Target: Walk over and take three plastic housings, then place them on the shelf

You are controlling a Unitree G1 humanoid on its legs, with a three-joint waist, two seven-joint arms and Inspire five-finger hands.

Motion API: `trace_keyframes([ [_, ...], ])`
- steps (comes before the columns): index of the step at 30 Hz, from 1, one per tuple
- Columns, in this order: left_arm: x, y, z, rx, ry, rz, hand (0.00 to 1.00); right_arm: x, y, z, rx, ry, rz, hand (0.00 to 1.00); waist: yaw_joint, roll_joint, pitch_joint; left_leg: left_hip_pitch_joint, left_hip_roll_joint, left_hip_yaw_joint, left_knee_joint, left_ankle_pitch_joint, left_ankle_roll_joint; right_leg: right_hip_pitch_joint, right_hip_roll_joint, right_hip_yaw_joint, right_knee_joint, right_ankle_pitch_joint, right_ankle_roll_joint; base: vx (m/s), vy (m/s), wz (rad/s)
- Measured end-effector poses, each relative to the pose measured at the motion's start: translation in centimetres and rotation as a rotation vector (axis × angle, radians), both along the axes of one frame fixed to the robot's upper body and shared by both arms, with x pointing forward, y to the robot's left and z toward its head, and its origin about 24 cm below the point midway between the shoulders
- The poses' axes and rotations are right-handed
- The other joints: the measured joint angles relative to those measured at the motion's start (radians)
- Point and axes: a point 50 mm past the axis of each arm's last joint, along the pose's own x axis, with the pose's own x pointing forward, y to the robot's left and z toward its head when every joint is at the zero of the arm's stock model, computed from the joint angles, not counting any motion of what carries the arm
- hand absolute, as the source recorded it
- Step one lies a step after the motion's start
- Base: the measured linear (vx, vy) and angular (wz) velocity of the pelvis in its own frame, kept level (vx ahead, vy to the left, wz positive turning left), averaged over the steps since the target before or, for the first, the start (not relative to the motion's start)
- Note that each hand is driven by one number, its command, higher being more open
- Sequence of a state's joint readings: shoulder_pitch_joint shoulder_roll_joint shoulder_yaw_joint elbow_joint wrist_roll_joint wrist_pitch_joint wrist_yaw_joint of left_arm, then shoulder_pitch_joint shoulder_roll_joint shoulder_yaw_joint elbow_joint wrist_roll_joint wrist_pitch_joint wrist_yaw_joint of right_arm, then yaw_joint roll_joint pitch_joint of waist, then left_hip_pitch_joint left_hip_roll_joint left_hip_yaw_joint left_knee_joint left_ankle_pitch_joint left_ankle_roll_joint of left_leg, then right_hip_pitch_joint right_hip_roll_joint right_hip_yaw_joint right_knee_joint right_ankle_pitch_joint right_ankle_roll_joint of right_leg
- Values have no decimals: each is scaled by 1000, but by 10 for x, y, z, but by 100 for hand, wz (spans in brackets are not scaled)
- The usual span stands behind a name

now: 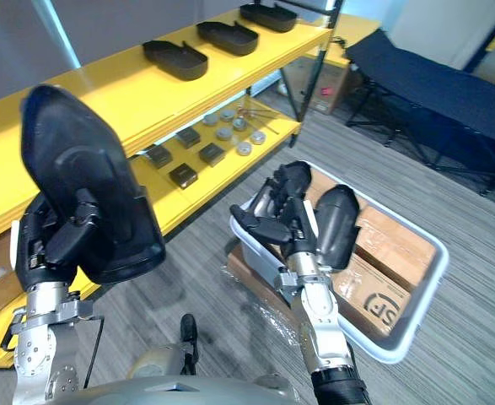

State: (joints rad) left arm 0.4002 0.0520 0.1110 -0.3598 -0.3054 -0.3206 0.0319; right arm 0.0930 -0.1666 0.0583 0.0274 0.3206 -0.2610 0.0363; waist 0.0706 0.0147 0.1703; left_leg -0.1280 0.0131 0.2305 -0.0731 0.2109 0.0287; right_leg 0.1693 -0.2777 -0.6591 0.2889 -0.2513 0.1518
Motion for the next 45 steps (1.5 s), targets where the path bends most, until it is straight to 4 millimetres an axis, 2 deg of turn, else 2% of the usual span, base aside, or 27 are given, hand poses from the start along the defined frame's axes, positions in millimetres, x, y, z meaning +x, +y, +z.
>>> trace_keyframes([
  [4, -1, 1, 0, 2, 0, 1, 0, 0, 0, 1, -3, -8, 19, 100, 18, 6, 2, -24, -3, -26, -4, 52, 16, -11, 2, 10, 22, 0, 3, 11, -30, 27],
  [7, -1, 2, 0, -5, 0, 8, 0, 1, 0, 2, -6, -13, 31, 100, 35, 8, 3, -23, -4, -29, -3, 50, 13, -12, 3, 14, 24, -9, 1, -13, -36, 8],
  [9, -5, 3, -3, -17, 16, 12, 0, 1, 1, 2, -8, -13, 36, 100, 37, 9, 3, -23, -4, -31, -3, 35, -2, -10, 4, 14, 27, -15, 2, -19, -10, 1],
  [11, -9, 4, -7, -37, 32, 15, 0, 1, 1, 2, -7, -13, 35, 100, 36, 10, 4, -24, -7, -28, -3, 27, 1, -10, 4, 16, 27, -20, -6, -17, -4, -1],
  [14, -13, 5, -10, -36, 50, 19, 0, 0, -1, 1, -6, -10, 30, 100, 35, 11, 4, -31, -11, -20, 4, 20, 3, -12, 0, 7, 29, -23, -2, -9, -2, 7],
  [20, -14, 9, -9, -31, 46, 37, 0, 6, 2, 8, -7, -48, 39, 100, 54, 10, 10, -79, -44, -18, 88, -29, 28, -7, -39, -25, 42, -30, 11, 27, 10, 18],
  [24, -16, 17, -7, -29, 37, 85, 0, 15, 5, 20, -12, -99, 52, 100, 66, -11, 22, -93, -78, -21, 164, -93, 42, 33, -79, -46, 61, -17, 23, 109, 36, 22],
  [26, -13, 18, -5, -28, 19, 88, 0, 18, 2, 25, -40, -128, 46, 100, 64, -9, 23, -92, -95, -52, 177, -106, 51, 6, -114, -21, 178, 18, -20, 126, 96, 59],
  [27, -9, 18, -2, -22, -3, 83, 0, 19, 1, 29, -56, -145, 48, 100, 63, -10, 24, -81, -97, -72, 168, -110, 55, -33, -135, 26, 283, 70, -44, 118, 88, 57],
  [28, -8, 18, -1, -21, -8, 83, 0, 20, 1, 29, -62, -150, 48, 100, 63, -11, 24, -77, -99, -76, 164, -110, 56, -43, -140, 40, 307, 84, -45, 133, 69, 61],
  [30, -4, 21, 4, -10, -28, 91, 0, 20, 0, 34, -73, -186, 38, 100, 60, -16, 28, -18, -115, -117, 117, -115, 62, -144, -168, 195, 518, 228, -49, 178, 60, 51],
  [31, -4, 22, 4, -8, -27, 93, 0, 21, 1, 35, -72, -189, 36, 100, 60, -14, 29, -11, -115, -123, 112, -115, 63, -159, -169, 210, 545, 221, -51, 155, 35, 38],
  [32, -4, 25, 4, -2, -23, 105, 0, 21, 1, 37, -76, -204, 34, 100, 59, -5, 34, 17, -113, -147, 92, -116, 64, -207, -161, 240, 630, 161, -78, 84, 8, 29],
  [33, -5, 27, 3, 1, -18, 117, 0, 22, -1, 39, -91, -219, 28, 100, 54, 4, 37, 41, -107, -170, 75, -116, 64, -247, -132, 247, 632, 100, -83, 97, 7, 31],
  [34, -4, 28, 4, 4, -18, 122, 0, 22, -2, 41, -98, -228, 26, 100, 52, 6, 37, 49, -105, -182, 66, -116, 65, -268, -115, 251, 606, 79, -89, 73, -10, 38],
  [35, 0, 29, 5, 4, -26, 123, 0, 23, -6, 45, -106, -248, 13, 100, 42, 8, 37, 51, -101, -205, 54, -116, 65, -309, -76, 261, 521, 56, -110, 65, -44, 50],
  [36, 9, 30, 6, 1, -29, 127, 0, 24, -13, 49, -112, -262, -10, 100, 32, 13, 40, 49, -94, -220, 51, -116, 65, -360, -28, 316, 431, 57, -109, 57, -55, 56],
  [38, 17, 29, 3, -8, -4, 123, 0, 23, -21, 50, -121, -267, -41, 100, 18, 19, 44, 49, -85, -233, 53, -117, 65, -397, 15, 395, 343, 68, -91, 38, -63, 67],
  [39, 18, 29, -3, -16, 32, 124, 0, 20, -28, 52, -126, -271, -70, 100, -3, 15, 44, 56, -90, -237, 54, -117, 64, -397, 23, 416, 281, 87, -60, 50, -78, 76],
  [42, 10, 29, -11, -21, 81, 123, 0, 13, -38, 63, -137, -317, -109, 100, 6, 1, 42, 81, -110, -238, 42, -117, 62, -360, 16, 392, 210, 88, -57, 101, -117, 39],
  [44, 3, 32, -16, -20, 109, 143, 0, 12, -42, 72, -174, -351, -100, 100, 25, -22, 33, 86, -129, -222, 27, -117, 61, -298, 26, 333, 97, 89, -67, 94, -160, 2],
  [45, 1, 33, -18, -30, 121, 157, 0, 12, -43, 76, -190, -361, -94, 100, 35, -32, 29, 86, -140, -199, 20, -120, 58, -250, 36, 314, -2, 146, -61, 71, -173, 8],
])
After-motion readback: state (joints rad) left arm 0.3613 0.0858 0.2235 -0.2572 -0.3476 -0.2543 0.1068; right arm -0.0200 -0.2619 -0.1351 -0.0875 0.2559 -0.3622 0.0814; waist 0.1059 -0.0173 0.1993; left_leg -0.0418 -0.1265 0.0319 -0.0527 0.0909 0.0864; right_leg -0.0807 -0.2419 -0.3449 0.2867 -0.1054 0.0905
